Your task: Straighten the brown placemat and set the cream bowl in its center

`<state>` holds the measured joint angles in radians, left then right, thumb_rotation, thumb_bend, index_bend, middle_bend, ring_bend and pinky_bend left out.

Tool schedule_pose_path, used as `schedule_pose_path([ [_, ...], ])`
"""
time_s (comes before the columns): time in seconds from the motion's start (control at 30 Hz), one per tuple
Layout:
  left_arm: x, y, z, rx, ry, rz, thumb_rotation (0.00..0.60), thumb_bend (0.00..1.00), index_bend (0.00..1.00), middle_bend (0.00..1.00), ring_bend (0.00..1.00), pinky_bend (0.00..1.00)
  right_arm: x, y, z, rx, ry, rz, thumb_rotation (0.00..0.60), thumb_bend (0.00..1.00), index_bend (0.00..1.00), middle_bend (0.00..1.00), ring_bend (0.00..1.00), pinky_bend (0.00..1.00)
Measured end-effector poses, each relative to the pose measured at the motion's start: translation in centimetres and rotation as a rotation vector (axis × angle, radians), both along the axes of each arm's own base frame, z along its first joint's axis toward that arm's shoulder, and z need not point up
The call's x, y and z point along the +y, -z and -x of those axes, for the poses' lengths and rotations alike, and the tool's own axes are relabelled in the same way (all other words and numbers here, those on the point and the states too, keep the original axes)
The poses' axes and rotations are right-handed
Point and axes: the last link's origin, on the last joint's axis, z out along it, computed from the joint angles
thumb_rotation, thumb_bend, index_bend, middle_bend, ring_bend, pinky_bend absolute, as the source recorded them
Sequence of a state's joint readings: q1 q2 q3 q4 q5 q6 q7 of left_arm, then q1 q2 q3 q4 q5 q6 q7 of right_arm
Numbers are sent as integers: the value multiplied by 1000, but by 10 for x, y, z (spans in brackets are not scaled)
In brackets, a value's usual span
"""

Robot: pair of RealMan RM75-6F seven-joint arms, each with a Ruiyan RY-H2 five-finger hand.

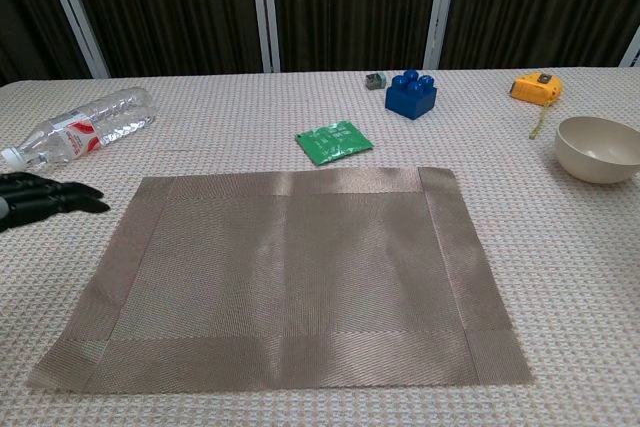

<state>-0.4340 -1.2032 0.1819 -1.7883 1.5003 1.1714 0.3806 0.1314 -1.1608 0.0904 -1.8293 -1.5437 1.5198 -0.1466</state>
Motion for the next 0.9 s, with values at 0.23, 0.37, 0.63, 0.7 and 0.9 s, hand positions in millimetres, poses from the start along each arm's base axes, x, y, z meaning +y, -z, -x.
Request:
schedule_pose_path([
  [0.23, 13, -52, 2, -137, -88, -196, 600, 0, 0, 0, 0, 0, -6, 1, 8, 24, 34, -6, 600, 0, 0, 0, 0, 0],
  [0.37, 21, -78, 9, -207, -166, -327, 600, 0, 0, 0, 0, 0, -17, 4, 20, 39, 84, -33, 600, 0, 13, 0, 0, 0],
  [0.63, 34, -114, 24, -220, -233, -504, 600, 0, 0, 0, 0, 0, -60, 13, 43, 63, 177, -137, 600, 0, 221, 0, 0, 0],
  [0.7, 35, -115, 26, -203, -231, -510, 600, 0, 0, 0, 0, 0, -76, 16, 48, 69, 195, -163, 600, 0, 245, 0, 0, 0],
  [0.9, 40, -114, 29, -180, -222, -516, 600, 0, 0, 0, 0, 0, -117, 29, 65, 122, 237, -197, 600, 1, 275, 0, 0, 0],
])
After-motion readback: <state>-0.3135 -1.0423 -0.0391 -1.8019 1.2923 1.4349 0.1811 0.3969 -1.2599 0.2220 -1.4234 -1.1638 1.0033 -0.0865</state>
